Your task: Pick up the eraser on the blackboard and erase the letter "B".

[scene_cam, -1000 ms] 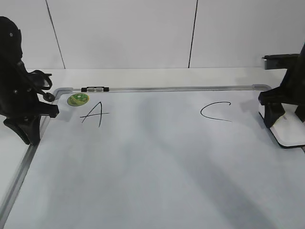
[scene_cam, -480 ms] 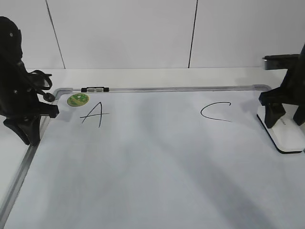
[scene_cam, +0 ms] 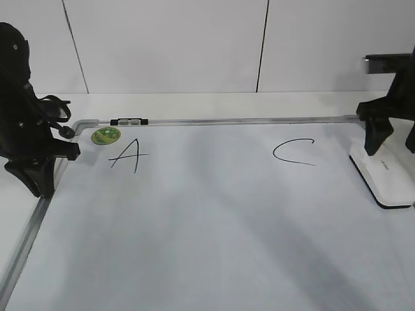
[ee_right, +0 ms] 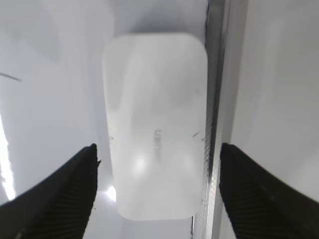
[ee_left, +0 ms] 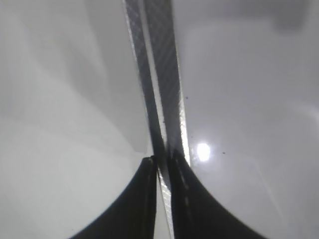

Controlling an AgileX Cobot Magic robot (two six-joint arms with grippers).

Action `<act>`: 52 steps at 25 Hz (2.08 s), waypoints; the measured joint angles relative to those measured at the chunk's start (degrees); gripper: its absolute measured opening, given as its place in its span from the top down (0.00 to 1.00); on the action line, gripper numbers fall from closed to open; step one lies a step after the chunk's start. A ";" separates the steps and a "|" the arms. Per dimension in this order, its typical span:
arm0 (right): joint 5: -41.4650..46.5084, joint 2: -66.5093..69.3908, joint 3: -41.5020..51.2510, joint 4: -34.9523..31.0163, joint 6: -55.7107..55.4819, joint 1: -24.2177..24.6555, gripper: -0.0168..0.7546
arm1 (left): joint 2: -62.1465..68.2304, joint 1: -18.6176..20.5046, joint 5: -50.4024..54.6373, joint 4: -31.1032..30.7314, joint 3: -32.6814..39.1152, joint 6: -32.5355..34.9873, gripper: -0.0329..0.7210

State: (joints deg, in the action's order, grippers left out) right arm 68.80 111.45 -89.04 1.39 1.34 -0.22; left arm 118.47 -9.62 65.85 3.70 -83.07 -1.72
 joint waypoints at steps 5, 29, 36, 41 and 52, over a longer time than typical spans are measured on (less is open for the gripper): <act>0.78 0.00 -4.59 -1.39 -0.10 0.00 0.21 | 0.00 0.00 0.09 0.00 0.00 0.00 0.90; 1.71 -11.47 -5.14 -5.16 -0.43 0.00 0.22 | -2.31 0.00 2.97 -3.70 -7.72 1.12 0.50; 2.12 -19.33 -5.02 -6.47 -0.43 0.00 0.22 | -11.36 0.00 3.83 -3.70 -8.82 1.20 0.49; 2.38 -27.37 -0.94 -9.35 -0.74 0.00 0.22 | -20.79 0.00 4.09 -3.70 -8.65 1.20 0.49; 2.75 -49.30 19.07 -11.00 -0.74 0.00 0.22 | -46.18 0.00 5.31 -3.70 4.45 1.20 0.49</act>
State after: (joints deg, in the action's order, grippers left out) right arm 71.55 62.15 -69.98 -9.61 0.60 -0.22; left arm 72.29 -9.62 71.16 0.00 -78.62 -0.52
